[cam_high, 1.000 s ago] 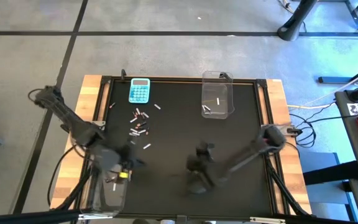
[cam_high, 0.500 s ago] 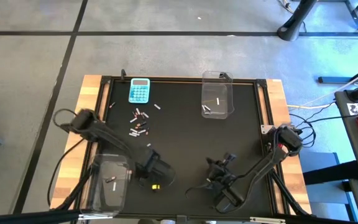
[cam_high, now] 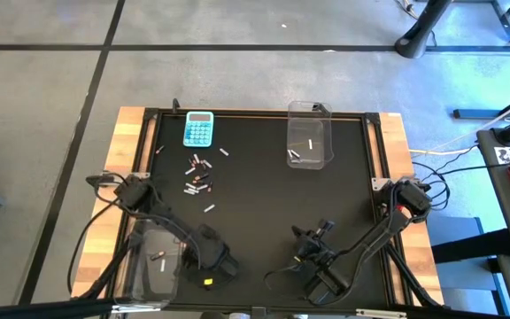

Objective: Sort batteries
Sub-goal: Put the black battery into the top transparent bin

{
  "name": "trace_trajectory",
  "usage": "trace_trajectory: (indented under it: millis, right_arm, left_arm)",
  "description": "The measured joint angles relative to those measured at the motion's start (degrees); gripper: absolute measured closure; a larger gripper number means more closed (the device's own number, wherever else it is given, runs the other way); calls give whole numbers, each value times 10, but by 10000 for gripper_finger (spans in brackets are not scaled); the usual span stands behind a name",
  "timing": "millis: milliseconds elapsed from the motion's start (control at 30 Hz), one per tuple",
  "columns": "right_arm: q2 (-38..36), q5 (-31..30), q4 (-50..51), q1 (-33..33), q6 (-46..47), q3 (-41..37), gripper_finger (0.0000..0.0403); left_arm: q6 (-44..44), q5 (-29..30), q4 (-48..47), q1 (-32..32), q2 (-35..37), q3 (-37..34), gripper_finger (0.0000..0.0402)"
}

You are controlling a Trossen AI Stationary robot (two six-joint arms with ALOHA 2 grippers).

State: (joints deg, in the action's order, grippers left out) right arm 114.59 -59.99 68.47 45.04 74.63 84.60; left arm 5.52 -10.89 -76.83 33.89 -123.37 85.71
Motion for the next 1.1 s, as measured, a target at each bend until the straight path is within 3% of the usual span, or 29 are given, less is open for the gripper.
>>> trace_trajectory:
  millis: [467, 833, 933, 1100]
  right_arm:
    - [0, 0, 0, 0, -3, 0, 400]
    - [0, 6, 0, 0, -3, 0, 400]
    - [0, 6, -1, -1, -3, 0, 400]
    - [1, 5, -3, -1, -4, 0, 400]
  left_arm:
    - [56, 6, -70, 5, -2, 0, 401]
    - [72, 5, -14, 16, 1, -16, 401]
    - [75, 21, 18, 18, -1, -11, 401]
    - [104, 118, 51, 19, 21, 24, 401]
